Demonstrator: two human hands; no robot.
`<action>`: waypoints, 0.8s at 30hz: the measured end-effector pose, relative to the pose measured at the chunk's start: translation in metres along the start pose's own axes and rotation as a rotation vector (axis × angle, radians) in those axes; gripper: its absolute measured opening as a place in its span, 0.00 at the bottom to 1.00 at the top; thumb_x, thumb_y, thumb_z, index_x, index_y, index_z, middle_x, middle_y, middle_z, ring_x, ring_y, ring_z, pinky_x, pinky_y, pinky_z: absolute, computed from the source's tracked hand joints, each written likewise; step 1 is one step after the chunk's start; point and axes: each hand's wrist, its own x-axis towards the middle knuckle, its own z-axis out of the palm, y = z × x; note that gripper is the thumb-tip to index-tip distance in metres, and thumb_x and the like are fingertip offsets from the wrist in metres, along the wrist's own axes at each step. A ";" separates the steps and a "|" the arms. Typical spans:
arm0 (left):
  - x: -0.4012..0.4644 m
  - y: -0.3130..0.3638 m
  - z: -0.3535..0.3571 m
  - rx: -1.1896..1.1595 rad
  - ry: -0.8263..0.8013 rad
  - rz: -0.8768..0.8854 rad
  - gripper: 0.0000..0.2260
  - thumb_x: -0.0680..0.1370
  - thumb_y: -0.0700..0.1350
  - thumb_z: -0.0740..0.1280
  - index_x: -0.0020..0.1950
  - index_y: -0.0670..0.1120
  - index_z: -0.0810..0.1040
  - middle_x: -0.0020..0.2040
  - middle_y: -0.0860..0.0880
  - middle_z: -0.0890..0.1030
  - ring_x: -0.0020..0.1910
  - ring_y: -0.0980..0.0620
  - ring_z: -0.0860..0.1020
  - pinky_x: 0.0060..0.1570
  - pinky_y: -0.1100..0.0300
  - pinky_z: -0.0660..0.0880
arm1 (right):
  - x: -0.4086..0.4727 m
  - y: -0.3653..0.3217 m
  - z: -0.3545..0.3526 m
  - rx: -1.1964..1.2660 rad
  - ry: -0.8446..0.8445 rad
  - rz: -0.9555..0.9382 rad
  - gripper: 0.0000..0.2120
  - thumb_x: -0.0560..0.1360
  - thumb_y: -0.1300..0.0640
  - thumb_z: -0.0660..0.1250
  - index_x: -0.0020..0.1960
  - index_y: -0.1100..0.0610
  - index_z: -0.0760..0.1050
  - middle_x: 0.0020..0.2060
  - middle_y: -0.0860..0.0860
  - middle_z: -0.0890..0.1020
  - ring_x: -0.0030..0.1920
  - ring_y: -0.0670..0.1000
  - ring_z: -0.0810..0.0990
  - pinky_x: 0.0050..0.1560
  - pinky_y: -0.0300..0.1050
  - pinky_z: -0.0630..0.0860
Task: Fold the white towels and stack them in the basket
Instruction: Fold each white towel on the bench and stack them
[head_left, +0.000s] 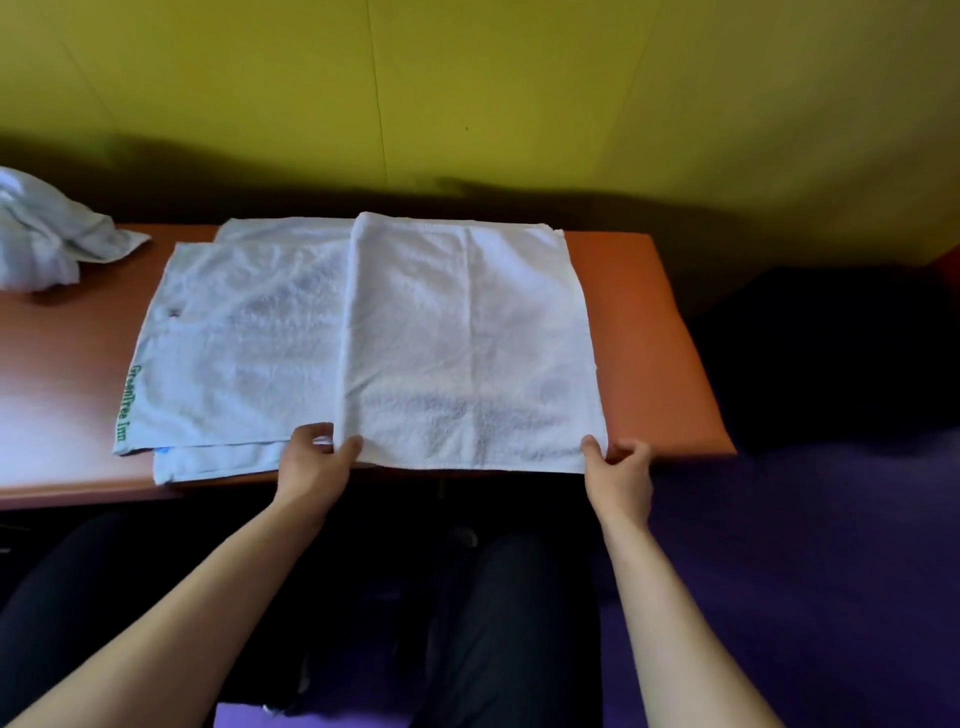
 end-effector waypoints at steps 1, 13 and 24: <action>0.001 0.000 -0.002 -0.015 -0.004 -0.030 0.15 0.78 0.48 0.71 0.61 0.42 0.77 0.51 0.47 0.81 0.49 0.47 0.80 0.52 0.53 0.76 | -0.002 0.001 0.000 0.131 -0.041 0.107 0.20 0.75 0.44 0.71 0.56 0.57 0.71 0.51 0.53 0.80 0.48 0.55 0.79 0.49 0.52 0.77; -0.040 0.033 -0.014 -0.888 -0.315 -0.223 0.06 0.81 0.36 0.66 0.53 0.32 0.74 0.47 0.34 0.83 0.42 0.41 0.86 0.43 0.53 0.84 | -0.051 -0.016 -0.013 0.403 -0.213 0.371 0.21 0.79 0.46 0.67 0.50 0.66 0.78 0.36 0.56 0.81 0.33 0.52 0.80 0.31 0.45 0.76; -0.039 0.048 -0.031 -0.755 -0.243 -0.066 0.07 0.81 0.37 0.66 0.54 0.34 0.73 0.48 0.34 0.82 0.38 0.44 0.86 0.38 0.58 0.84 | -0.088 -0.060 0.054 1.300 -0.431 0.588 0.10 0.79 0.51 0.67 0.53 0.58 0.76 0.50 0.57 0.81 0.47 0.55 0.81 0.46 0.49 0.79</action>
